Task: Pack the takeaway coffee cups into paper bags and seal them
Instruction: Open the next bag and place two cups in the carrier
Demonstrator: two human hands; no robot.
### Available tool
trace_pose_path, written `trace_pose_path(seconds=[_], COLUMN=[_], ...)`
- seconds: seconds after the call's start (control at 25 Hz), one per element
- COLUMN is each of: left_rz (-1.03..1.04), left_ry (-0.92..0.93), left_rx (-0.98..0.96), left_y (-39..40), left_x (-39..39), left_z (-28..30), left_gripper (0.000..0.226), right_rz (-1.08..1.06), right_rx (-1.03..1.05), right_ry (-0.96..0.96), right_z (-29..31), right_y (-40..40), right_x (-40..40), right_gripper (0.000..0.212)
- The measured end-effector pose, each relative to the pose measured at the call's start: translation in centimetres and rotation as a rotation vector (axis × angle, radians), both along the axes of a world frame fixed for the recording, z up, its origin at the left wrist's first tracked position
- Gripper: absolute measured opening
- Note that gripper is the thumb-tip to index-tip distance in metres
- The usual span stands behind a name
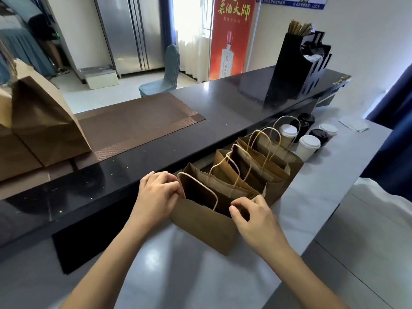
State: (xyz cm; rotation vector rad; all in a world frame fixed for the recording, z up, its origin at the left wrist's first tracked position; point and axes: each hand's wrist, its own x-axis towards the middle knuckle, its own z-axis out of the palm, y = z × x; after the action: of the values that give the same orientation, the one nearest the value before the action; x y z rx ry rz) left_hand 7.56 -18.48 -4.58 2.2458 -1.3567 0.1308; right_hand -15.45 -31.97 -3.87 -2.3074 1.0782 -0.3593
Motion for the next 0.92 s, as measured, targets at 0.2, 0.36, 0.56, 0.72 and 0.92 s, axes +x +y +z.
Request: trace_pose_path(seconds=[0.2,0.36,0.56,0.72,0.92], left_rz=[0.011,0.041,0.081,0.017,-0.090], left_ry=[0.130,0.211,0.217,0.220,0.291], left_rx=[0.023,0.052,0.022,0.090,0.288], left_y=[1.8,2.5,3.4,4.0,4.4], left_x=[-0.7,-1.1,-1.7,-1.2,-1.3], left_z=[0.2,0.7,1.4,1.2,1.8], left_gripper=[0.031,0.017,0.017,0.028,0.046], right_rz=[-0.016,-0.009,0.082,0.081,0.058], right_rx=[-0.013,0.031,0.138,0.154,0.144], right_ry=[0.011,-0.026,0.072,0.150,0.187], right_z=[0.1,0.5,1.5,1.9,2.2], right_y=[0.1,0.1,0.4,0.7,1.3], right_x=[0.1,0.0,-0.4,-0.7,-0.8], right_gripper=[0.019,0.017,0.043,0.037,0.056])
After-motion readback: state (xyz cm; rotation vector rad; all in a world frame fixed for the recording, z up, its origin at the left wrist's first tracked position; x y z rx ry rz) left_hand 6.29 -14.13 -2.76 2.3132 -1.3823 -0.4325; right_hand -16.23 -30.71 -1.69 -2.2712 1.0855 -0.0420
